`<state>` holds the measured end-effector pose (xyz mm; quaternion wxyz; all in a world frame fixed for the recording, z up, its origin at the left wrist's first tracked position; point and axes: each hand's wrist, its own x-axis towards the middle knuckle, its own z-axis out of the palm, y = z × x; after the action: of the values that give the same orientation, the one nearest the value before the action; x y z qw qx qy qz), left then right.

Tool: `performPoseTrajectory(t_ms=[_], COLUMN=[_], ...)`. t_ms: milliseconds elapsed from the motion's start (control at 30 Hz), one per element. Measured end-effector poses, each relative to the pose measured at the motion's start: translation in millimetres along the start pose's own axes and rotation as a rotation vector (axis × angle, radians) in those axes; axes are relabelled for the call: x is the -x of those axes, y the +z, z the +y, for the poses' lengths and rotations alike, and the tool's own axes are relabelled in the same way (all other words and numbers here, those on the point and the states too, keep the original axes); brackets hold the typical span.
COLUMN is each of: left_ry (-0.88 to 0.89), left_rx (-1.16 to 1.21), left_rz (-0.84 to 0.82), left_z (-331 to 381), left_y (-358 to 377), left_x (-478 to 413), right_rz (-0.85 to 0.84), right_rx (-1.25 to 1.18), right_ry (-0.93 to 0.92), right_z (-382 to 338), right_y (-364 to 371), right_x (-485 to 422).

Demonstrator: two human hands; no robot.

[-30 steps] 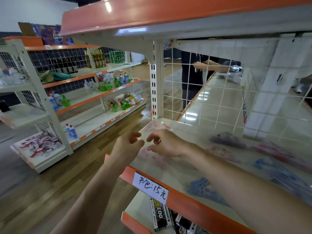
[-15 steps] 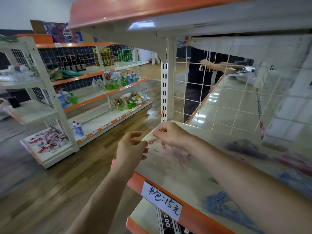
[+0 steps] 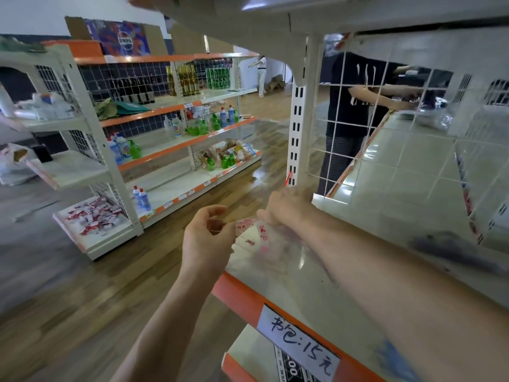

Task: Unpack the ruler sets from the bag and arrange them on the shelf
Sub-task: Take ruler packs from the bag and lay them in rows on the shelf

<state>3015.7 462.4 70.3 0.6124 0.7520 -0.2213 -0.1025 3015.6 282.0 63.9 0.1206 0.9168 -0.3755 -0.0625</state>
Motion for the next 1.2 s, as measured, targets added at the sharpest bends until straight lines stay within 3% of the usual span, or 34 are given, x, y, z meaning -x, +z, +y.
performPoseTrajectory(t_ms=[567, 867, 1200], left_ry=[-0.029, -0.049, -0.211], left_rx=[0.014, 0.045, 0.174], left_rz=[-0.028, -0.086, -0.29], left_z=[1, 16, 44], left_y=[-2, 8, 41], left_x=[0, 7, 29], right_rz=[0.047, 0.017, -0.194], right_rx=[-0.457, -1.004, -1.181], right_ry=[-0.016, -0.15, -0.252], right_z=[5, 38, 111], right_y=[-5, -25, -36], right_x=[5, 32, 100])
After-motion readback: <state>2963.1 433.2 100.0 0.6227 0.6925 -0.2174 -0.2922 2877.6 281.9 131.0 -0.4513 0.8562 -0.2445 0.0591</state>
